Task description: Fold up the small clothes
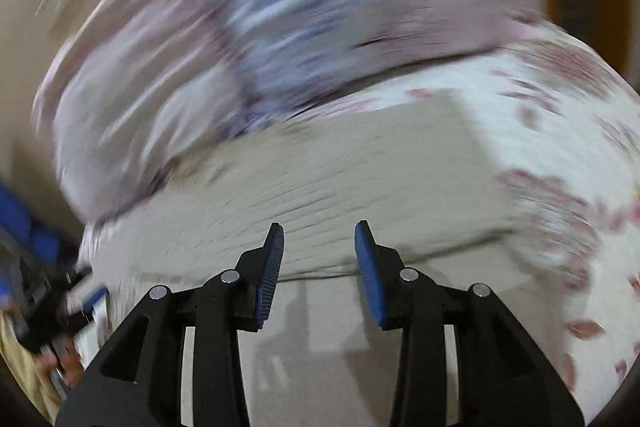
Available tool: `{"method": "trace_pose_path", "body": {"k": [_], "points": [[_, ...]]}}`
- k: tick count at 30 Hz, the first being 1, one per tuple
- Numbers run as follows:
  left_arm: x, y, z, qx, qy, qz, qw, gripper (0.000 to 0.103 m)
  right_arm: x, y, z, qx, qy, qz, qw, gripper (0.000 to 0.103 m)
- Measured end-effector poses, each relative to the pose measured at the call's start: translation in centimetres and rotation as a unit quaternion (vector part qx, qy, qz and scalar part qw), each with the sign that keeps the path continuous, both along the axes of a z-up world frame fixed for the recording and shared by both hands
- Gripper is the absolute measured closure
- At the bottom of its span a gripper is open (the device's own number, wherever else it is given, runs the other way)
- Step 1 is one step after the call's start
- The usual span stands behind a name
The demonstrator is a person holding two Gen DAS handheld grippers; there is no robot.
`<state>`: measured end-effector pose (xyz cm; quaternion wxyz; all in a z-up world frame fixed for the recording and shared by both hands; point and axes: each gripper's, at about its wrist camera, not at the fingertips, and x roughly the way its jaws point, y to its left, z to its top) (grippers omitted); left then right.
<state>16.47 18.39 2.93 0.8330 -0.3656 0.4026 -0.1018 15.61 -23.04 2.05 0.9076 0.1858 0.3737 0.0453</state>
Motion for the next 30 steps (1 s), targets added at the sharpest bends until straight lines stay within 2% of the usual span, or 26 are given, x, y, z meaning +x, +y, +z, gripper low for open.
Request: {"method": "trace_pose_path", "body": {"k": [4,8,10,12,14,17,19,23,25,27,30], "points": [[-2.9,5.0,0.1,0.004,0.002,0.067,0.9978,0.042,3.2,6.3,-0.8,-0.065,0.012,0.082,0.994,0.064],[-4.7,9.1,-0.4,-0.003,0.015,0.126,0.992,0.042,4.7,9.6,-1.8,-0.101,0.014,0.106,0.989,0.064],[-5.2,11.0,-0.7,-0.007,0.018,0.152,0.9882,0.042,5.2,10.5,-3.1,-0.112,0.041,0.123,0.985,0.063],[-5.4,12.2,-1.1,-0.018,0.022,0.174,0.9842,0.042,4.8,11.0,-3.8,-0.125,0.034,0.127,0.983,0.063],[-5.0,13.6,-1.8,-0.032,0.033,0.197,0.9793,0.042,4.3,10.8,-3.7,-0.117,0.036,0.131,0.984,0.063],[-4.4,14.9,-2.3,-0.056,0.03,0.214,0.9747,0.043,4.0,9.3,-3.4,-0.058,0.051,0.127,0.989,0.063],[-4.0,15.5,-2.4,-0.067,0.031,0.226,0.9712,0.043,3.7,8.6,-3.3,-0.039,0.054,0.124,0.99,0.063],[-3.6,16.8,-2.9,-0.085,0.033,0.249,0.9644,0.052,2.9,8.2,-3.0,-0.026,0.053,0.127,0.99,0.063],[-3.5,17.5,-3.3,-0.091,0.034,0.259,0.9611,0.063,2.7,8.1,-2.8,-0.021,0.052,0.13,0.99,0.063],[-3.4,18.0,-3.7,-0.097,0.037,0.265,0.9586,0.08,2.5,7.9,-2.8,-0.015,0.052,0.133,0.99,0.063],[-3.3,18.9,-4.6,-0.121,0.047,0.274,0.9531,0.095,2.1,7.5,-2.8,-0.01,0.05,0.134,0.99,0.063]]}}
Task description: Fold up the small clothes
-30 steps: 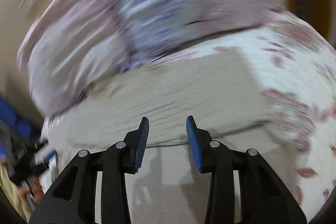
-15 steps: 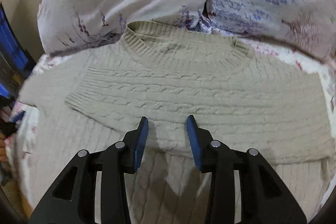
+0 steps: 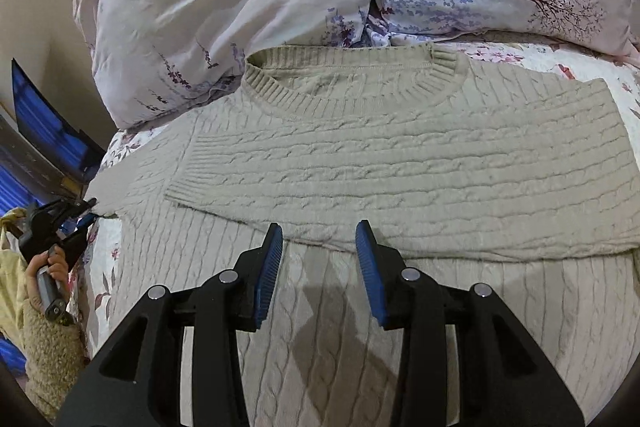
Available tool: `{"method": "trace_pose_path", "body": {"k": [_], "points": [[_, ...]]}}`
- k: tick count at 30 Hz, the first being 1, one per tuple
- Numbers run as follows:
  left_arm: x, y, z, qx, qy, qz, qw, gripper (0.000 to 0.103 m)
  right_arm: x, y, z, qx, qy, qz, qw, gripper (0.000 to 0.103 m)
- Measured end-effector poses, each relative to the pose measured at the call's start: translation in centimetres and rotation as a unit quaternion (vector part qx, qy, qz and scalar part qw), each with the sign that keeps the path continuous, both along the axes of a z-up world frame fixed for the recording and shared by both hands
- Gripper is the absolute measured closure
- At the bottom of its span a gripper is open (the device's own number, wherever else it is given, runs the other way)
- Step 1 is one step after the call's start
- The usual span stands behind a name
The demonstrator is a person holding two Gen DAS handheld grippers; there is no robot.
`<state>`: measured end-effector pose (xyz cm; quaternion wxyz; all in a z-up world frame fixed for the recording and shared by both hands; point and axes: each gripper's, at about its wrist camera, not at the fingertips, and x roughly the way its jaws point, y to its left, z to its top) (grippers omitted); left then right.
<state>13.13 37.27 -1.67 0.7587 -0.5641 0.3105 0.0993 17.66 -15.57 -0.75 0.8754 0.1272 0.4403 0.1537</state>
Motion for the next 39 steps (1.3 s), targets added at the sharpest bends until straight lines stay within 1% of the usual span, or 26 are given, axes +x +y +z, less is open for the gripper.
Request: {"method": "trace_pose_path", "body": {"k": [1,2,4,6,8,9,11,12,14,15,17,19,21,22,24,25,26,28,30,33,35,39], "points": [[0.0,0.1,0.0,-0.007,-0.004,0.002,1.0,0.095,-0.2,-0.3,0.1,0.002,-0.001,-0.001,1.0,0.063],[0.0,0.0,0.3,-0.003,-0.009,0.002,1.0,0.096,-0.3,-0.5,0.1,0.004,-0.003,-0.001,1.0,0.063],[0.1,-1.0,2.0,0.028,-0.027,-0.005,0.9992,0.096,-0.5,-1.1,0.4,0.007,-0.009,-0.004,1.0,0.063],[0.4,-2.2,3.7,0.043,-0.05,-0.017,0.9977,0.096,-0.7,-1.8,0.7,0.009,-0.017,-0.011,1.0,0.063],[1.1,-4.2,5.5,0.049,-0.077,-0.04,0.995,0.097,-0.9,-2.5,0.9,0.014,-0.024,-0.017,0.999,0.06],[1.5,-5.2,6.3,0.054,-0.089,-0.053,0.9932,0.097,-1.0,-2.9,1.0,0.015,-0.027,-0.021,0.999,0.056],[2.6,-8.5,8.0,0.07,-0.114,-0.089,0.987,0.097,-1.3,-3.5,1.0,0.017,-0.031,-0.026,0.999,0.056],[2.9,-9.8,8.4,0.075,-0.122,-0.104,0.9843,0.097,-1.4,-3.7,0.9,0.019,-0.031,-0.028,0.999,0.056],[4.0,-13.6,9.2,0.084,-0.141,-0.149,0.9752,0.097,-1.7,-4.1,0.7,0.02,-0.031,-0.031,0.999,0.056],[4.5,-16.1,9.4,0.089,-0.149,-0.176,0.969,0.097,-1.8,-4.4,0.5,0.02,-0.03,-0.032,0.999,0.056],[5.1,-19.3,9.3,0.097,-0.155,-0.212,0.9601,0.097,-1.9,-4.9,0.2,0.023,-0.027,-0.038,0.999,0.056],[5.3,-23.3,8.5,0.11,-0.149,-0.251,0.95,0.097,-2.1,-5.4,-0.2,0.027,-0.023,-0.045,0.998,0.056],[5.6,-26.7,6.5,0.11,-0.125,-0.292,0.9419,0.096,-2.2,-5.7,-0.6,0.029,-0.02,-0.051,0.998,0.056],[5.6,-27.6,5.4,0.104,-0.11,-0.303,0.9411,0.096,-2.2,-5.9,-0.7,0.031,-0.018,-0.053,0.998,0.056],[5.7,-28.6,3.3,0.078,-0.077,-0.315,0.9429,0.095,-2.4,-6.1,-1.0,0.033,-0.014,-0.057,0.998,0.056],[5.7,-28.4,2.2,0.056,-0.059,-0.312,0.9465,0.094,-2.4,-6.2,-1.1,0.033,-0.014,-0.057,0.998,0.056],[5.6,-27.8,1.3,0.032,-0.053,-0.308,0.9496,0.094,-2.5,-6.2,-1.2,0.034,-0.014,-0.057,0.998,0.056],[5.3,-26.8,0.9,0.006,-0.051,-0.298,0.9533,0.09,-2.5,-6.2,-1.3,0.035,-0.014,-0.058,0.998,0.056],[4.7,-25.7,1.0,0.001,-0.053,-0.281,0.9583,0.081,-2.4,-6.1,-1.5,0.038,-0.012,-0.058,0.997,0.056],[4.0,-23.9,1.4,0.005,-0.057,-0.249,0.9669,0.078,-2.4,-5.7,-1.6,0.042,-0.011,-0.054,0.998,0.056],[3.7,-21.8,1.5,-0.002,-0.054,-0.221,0.9738,0.078,-2.4,-5.4,-1.6,0.04,-0.012,-0.047,0.998,0.056],[3.4,-18.5,1.0,-0.023,-0.044,-0.169,0.9844,0.078,-2.4,-5.2,-1.5,0.039,-0.011,-0.044,0.998,0.056]]}}
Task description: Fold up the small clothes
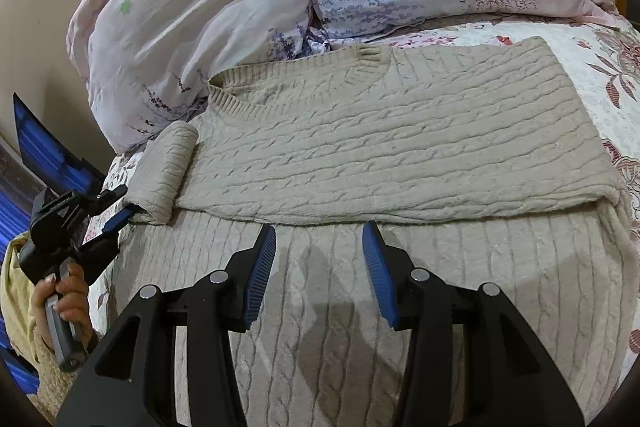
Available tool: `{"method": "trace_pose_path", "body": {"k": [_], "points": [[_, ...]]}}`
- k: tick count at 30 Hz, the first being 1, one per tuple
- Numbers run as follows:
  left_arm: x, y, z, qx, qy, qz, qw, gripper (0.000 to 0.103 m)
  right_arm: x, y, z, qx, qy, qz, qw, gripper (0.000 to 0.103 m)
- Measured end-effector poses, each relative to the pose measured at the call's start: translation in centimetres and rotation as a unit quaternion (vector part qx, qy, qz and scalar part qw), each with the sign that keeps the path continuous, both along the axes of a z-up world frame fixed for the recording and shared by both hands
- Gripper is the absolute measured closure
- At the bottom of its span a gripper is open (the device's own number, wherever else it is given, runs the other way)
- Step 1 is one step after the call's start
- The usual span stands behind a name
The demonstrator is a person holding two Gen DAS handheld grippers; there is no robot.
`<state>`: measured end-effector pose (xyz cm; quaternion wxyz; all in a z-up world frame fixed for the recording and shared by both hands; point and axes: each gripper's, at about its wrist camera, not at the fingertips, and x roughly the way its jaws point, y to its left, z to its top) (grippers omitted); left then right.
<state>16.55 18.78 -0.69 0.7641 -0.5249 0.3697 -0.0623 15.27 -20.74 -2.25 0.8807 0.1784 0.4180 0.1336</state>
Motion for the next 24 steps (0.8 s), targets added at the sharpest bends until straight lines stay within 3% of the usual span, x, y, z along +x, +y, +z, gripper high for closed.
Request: {"method": "trace_pose_path", "body": {"k": [5,7,8,10,13,16,17,20,22,24], "points": [[-0.1,2.1,0.0,-0.016,0.0,0.046,0.9988,0.078,-0.1,-0.1,0.0,0.0,0.001,-0.004,1.0,0.056],[0.5,1.9,0.5,-0.009,-0.007,0.052,0.9986,0.089,-0.2,-0.1,0.1,-0.001,-0.001,-0.005,1.0,0.056],[0.8,1.4,1.0,0.001,-0.017,0.048,0.9987,0.095,-0.2,-0.2,0.2,0.0,-0.003,-0.005,1.0,0.056],[1.7,-0.5,2.8,0.033,-0.046,0.026,0.998,0.095,-0.4,-0.4,0.3,0.001,-0.008,-0.009,1.0,0.056],[3.0,-5.3,5.7,0.079,-0.095,-0.046,0.9913,0.094,-0.6,-1.2,0.4,0.003,-0.014,-0.023,1.0,0.056],[4.4,-11.7,7.0,0.112,-0.126,-0.159,0.9728,0.093,-0.9,-2.1,0.3,0.007,-0.016,-0.04,0.999,0.056],[4.7,-13.9,7.0,0.122,-0.13,-0.201,0.9632,0.089,-1.0,-2.7,0.2,0.009,-0.015,-0.049,0.999,0.056],[4.5,-20.2,6.6,0.164,-0.132,-0.32,0.9236,0.052,-1.4,-4.1,-0.3,0.01,-0.008,-0.078,0.997,0.056],[3.5,-21.9,6.3,0.189,-0.143,-0.351,0.9061,0.046,-1.6,-4.9,-0.4,0.012,-0.003,-0.092,0.996,0.056],[2.9,-21.1,6.2,0.194,-0.144,-0.35,0.905,0.039,-1.7,-5.8,0.0,0.016,-0.003,-0.102,0.995,0.056]]}}
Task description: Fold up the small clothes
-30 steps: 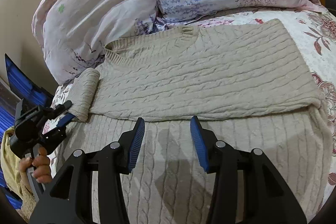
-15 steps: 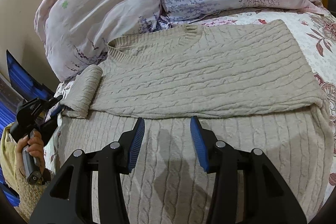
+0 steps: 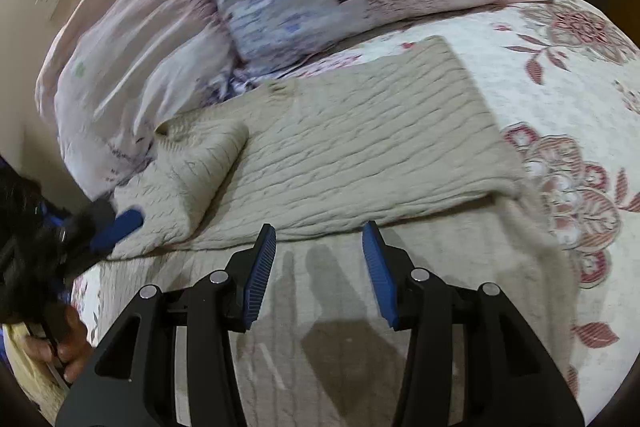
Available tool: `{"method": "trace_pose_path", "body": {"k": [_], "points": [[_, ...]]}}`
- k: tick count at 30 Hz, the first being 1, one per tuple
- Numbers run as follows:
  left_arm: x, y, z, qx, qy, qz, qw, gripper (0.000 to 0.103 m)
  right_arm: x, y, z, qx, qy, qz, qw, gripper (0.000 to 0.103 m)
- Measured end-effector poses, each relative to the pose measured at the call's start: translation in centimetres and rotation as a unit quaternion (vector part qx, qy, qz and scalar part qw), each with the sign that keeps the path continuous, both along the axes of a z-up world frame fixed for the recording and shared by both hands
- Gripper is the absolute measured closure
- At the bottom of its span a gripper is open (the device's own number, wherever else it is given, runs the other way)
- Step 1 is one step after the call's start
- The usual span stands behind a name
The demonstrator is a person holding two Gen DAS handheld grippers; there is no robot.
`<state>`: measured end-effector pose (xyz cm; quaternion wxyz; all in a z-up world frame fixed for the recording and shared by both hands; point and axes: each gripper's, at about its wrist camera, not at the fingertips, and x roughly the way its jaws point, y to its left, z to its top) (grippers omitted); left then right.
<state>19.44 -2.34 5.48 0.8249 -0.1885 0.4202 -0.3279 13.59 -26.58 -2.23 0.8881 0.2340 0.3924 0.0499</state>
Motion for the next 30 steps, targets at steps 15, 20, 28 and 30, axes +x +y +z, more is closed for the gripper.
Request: {"method": "trace_pose_path", "body": {"k": [15,20,28,30], "points": [[-1.0,14.9,-4.0,0.05,0.052,0.205,0.9761,0.036,6.2,10.3,6.4,-0.115,-0.063,0.113,0.985,0.056],[-0.9,15.3,-4.9,0.052,0.063,0.209,0.9746,0.035,9.3,13.7,5.3,-0.187,-0.05,0.106,0.975,0.056],[-1.2,14.8,-4.9,0.052,0.055,0.199,0.9769,0.028,5.6,5.4,4.6,-0.031,-0.05,0.027,0.998,0.096],[-1.3,14.8,-5.0,0.047,0.055,0.197,0.9776,0.027,4.8,3.7,3.5,0.017,-0.028,0.028,0.999,0.096]]}}
